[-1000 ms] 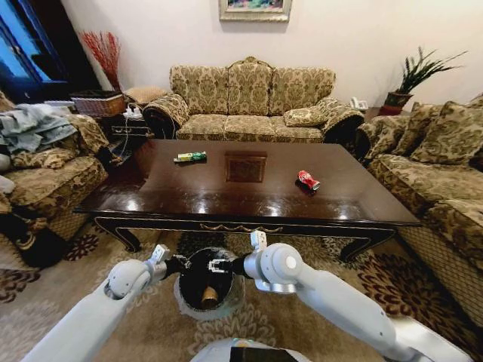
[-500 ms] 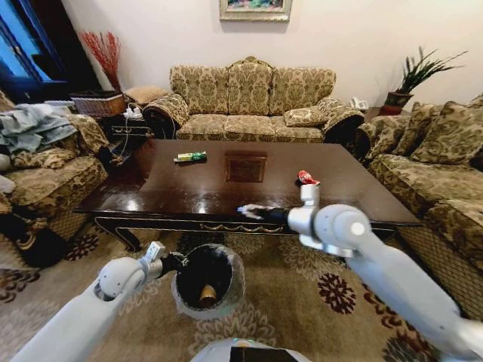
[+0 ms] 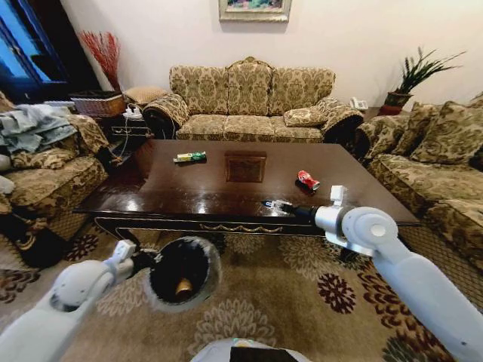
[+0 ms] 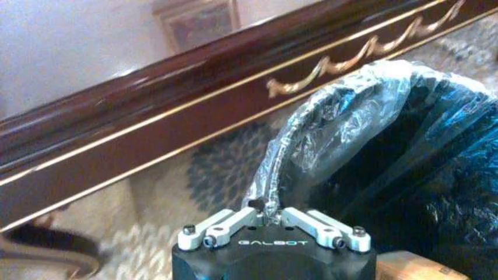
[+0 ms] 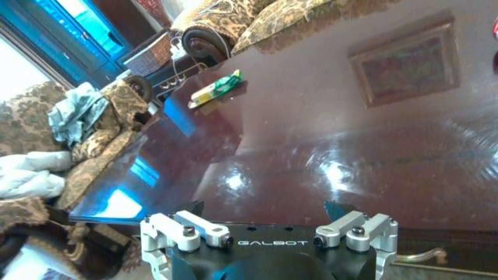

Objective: Move to the front of the table and place the trash on the table into the trash bin.

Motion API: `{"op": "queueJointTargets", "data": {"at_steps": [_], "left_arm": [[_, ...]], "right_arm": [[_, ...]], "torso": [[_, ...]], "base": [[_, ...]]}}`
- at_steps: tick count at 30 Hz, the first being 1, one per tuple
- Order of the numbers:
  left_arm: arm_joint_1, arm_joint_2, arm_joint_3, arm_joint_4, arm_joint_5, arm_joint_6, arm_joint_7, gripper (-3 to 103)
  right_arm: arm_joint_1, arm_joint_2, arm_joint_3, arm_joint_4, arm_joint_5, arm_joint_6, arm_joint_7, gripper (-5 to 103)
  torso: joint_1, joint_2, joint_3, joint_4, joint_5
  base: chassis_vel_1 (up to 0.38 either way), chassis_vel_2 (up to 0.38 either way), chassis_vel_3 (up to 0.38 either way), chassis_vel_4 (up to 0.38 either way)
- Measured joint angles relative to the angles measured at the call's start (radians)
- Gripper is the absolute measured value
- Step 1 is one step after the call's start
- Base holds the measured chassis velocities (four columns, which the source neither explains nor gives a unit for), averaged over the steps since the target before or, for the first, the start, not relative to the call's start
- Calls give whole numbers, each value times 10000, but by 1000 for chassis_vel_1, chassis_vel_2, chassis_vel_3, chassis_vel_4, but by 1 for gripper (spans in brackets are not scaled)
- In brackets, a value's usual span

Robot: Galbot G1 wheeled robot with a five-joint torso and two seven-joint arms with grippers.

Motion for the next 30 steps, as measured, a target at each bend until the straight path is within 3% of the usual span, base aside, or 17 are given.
{"op": "queueJointTargets", "data": {"at_steps": [3,13,16,20,25,30], "left_arm": [[613,131,-915,112,53,-2,151,0],[726,122,-2054,922,27,-5,215,0],[1049,153,-3085,1039,-78,-12,440,0],[1286,219,-3691,1011,-227,-12,687,0],[1994,404,-5561,736,-836,-15,1137,0],[2022,399,-6170,634,-772,-17,1214,0]], "right_arm": [[-229,103,5,-128,-544,-8,-254,100],[-1063,170,346,-150,-1457,-8,-650,100],[-1299,61,714,-282,-1562,-8,-873,100],[-1318,16,766,-383,-1662,-7,-994,100],[-1316,209,773,-615,-2228,-4,-1362,100],[-1344,344,770,-747,-2518,-3,-1588,100]], "torso": [[0,0,-1,1,5],[0,0,0,-3,-1],[0,0,0,-3,1],[0,0,0,-1,2],[0,0,0,-2,3],[0,0,0,-1,4]], "base": [[0,0,0,0],[0,0,0,0],[0,0,0,0],[0,0,0,0],[0,0,0,0],[0,0,0,0]]}}
